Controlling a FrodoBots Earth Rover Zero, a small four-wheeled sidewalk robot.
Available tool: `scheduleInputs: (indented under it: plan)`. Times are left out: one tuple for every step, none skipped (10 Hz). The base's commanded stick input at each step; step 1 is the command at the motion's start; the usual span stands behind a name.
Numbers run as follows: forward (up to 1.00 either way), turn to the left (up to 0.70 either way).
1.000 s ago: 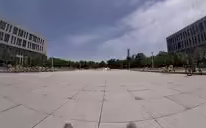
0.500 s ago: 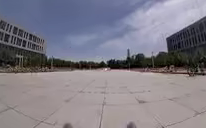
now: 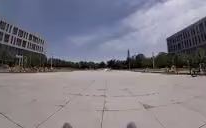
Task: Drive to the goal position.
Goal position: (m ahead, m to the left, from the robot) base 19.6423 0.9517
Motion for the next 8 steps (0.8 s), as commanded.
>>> scheduleInputs:
  plan:
    - [0.45, 0.00]
    - [0.45, 0.00]
    - [0.45, 0.00]
    - [0.45, 0.00]
    - [0.45, 0.00]
    - [0.45, 0.00]
    - [0.45, 0.00]
    - [0.45, 0.00]
